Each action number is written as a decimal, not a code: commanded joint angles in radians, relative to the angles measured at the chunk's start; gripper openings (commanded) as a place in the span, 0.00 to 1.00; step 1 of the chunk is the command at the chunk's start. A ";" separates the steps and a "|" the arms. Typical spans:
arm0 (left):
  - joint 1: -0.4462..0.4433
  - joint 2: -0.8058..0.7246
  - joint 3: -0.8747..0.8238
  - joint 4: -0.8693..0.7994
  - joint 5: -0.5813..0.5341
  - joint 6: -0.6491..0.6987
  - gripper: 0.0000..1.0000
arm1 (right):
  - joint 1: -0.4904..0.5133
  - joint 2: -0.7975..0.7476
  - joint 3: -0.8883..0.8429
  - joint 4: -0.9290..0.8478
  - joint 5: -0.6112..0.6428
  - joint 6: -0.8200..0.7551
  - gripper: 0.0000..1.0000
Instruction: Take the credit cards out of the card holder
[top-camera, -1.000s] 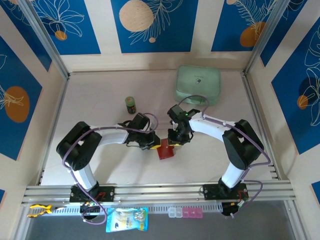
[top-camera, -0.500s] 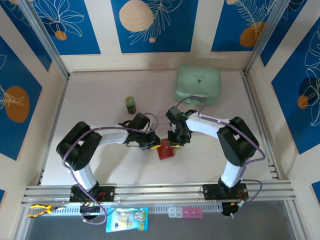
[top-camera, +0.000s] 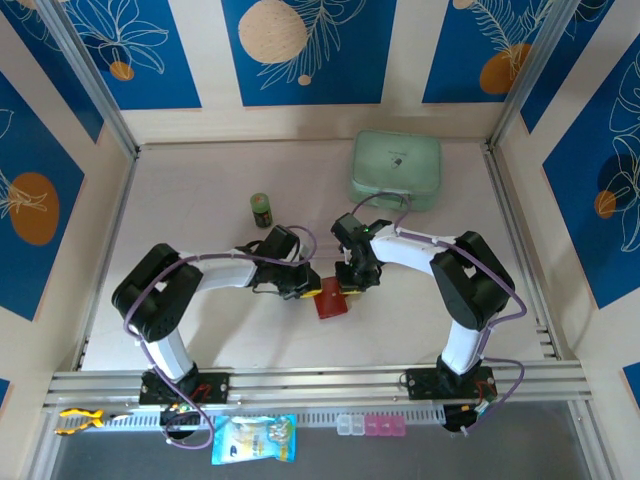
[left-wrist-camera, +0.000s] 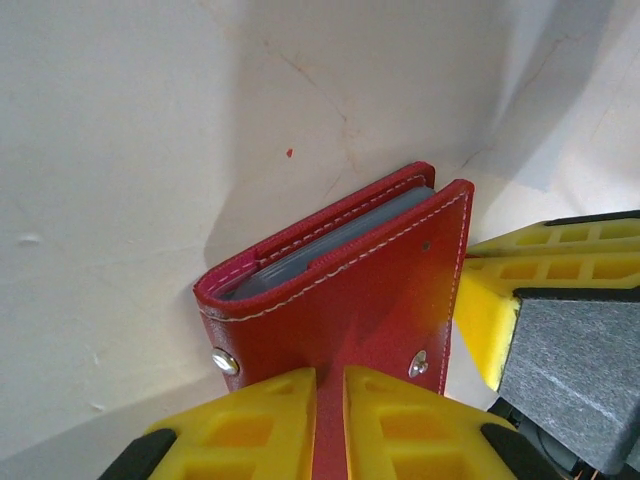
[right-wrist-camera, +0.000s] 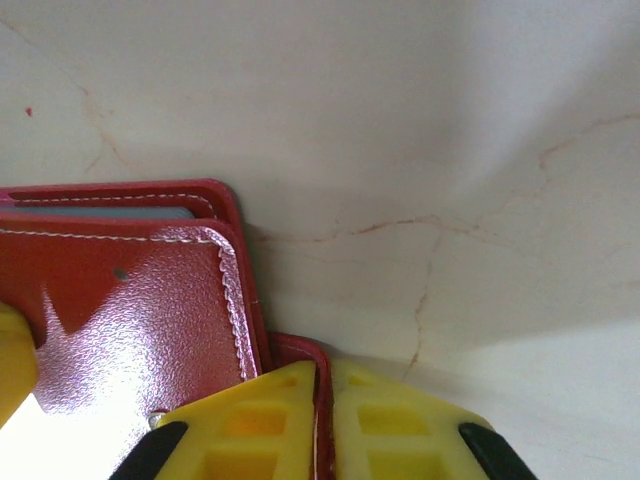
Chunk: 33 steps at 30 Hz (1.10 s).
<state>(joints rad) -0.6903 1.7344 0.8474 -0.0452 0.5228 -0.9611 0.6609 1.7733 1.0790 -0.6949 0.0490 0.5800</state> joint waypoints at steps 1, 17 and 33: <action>-0.003 -0.036 0.012 -0.033 -0.016 0.002 0.16 | -0.006 -0.009 -0.010 0.000 -0.004 0.008 0.07; 0.129 -0.218 0.027 -0.129 -0.112 0.159 0.22 | -0.062 -0.224 -0.144 0.061 -0.082 0.223 0.00; 0.275 -0.272 -0.036 -0.105 -0.025 0.191 0.23 | 0.067 -0.316 -0.070 0.053 -0.101 0.280 0.00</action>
<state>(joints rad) -0.4255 1.4876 0.8249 -0.1394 0.4599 -0.8013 0.7029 1.4509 0.9703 -0.6319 -0.0090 0.8402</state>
